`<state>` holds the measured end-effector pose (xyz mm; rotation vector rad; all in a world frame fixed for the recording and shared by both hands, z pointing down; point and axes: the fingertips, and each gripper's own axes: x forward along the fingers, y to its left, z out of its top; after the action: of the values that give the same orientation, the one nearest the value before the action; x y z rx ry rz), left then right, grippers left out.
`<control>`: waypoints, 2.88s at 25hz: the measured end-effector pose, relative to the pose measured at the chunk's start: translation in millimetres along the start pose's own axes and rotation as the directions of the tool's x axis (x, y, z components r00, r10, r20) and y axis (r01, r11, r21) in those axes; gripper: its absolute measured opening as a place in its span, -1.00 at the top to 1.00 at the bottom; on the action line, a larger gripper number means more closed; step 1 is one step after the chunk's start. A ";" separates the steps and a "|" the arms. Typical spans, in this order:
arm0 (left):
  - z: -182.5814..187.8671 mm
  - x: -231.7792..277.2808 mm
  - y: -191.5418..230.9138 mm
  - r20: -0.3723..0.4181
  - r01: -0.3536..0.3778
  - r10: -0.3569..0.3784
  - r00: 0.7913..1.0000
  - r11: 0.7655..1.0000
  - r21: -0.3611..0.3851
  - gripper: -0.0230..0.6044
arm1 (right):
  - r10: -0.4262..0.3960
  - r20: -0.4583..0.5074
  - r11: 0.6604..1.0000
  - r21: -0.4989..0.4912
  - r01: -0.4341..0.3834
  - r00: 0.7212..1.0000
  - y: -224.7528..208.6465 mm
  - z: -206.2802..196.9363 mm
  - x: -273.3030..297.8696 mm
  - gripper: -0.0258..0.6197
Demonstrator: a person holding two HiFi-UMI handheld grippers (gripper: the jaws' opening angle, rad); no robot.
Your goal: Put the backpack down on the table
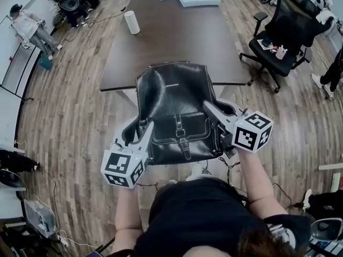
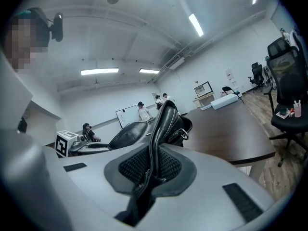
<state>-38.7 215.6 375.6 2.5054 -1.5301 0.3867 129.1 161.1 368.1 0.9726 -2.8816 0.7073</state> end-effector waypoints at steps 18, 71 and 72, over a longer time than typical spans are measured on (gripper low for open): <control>25.7 16.5 -14.4 0.002 -0.072 0.072 0.997 0.997 0.040 0.41 | 0.072 0.043 0.997 -0.014 -0.071 0.997 -20.3 27.3 -6.6 0.77; 144.0 231.4 261.5 0.121 0.033 -0.047 0.992 0.993 0.114 0.41 | -0.019 0.142 0.997 -0.076 0.030 0.990 -153.7 187.0 276.9 0.77; 147.7 242.9 264.3 0.121 0.029 -0.042 0.992 0.993 0.111 0.41 | -0.013 0.138 0.997 -0.078 0.024 0.990 -164.5 193.0 282.2 0.77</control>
<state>-149.4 -151.5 315.9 2.6827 -1.5447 0.3236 20.8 -197.4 307.5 1.0779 -2.9869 0.5405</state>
